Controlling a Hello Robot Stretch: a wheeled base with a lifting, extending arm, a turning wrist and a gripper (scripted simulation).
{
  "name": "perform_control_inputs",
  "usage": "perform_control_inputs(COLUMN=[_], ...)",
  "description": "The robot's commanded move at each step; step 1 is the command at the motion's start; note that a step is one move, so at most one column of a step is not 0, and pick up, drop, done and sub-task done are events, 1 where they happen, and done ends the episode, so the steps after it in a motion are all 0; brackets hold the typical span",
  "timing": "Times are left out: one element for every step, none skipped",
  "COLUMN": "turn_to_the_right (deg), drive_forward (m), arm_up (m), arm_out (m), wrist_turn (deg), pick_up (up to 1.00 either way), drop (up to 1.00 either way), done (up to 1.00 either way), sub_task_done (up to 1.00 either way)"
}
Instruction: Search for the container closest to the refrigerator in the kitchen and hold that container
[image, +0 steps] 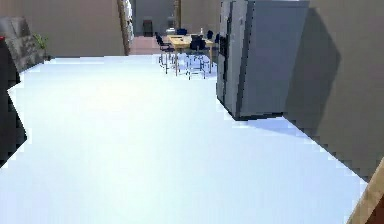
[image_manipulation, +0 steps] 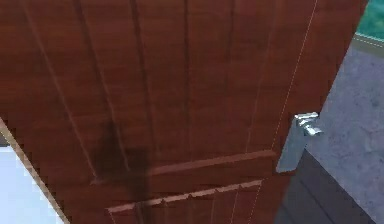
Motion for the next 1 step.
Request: perform_control_inputs(turn_to_the_right=[6.0], drive_forward=[0.0], arm_up=[0.0], arm_out=[0.0], wrist_turn=[0.0], pick_up=[0.0], drop=[0.0], done=[0.0], sub_task_done=[0.0])
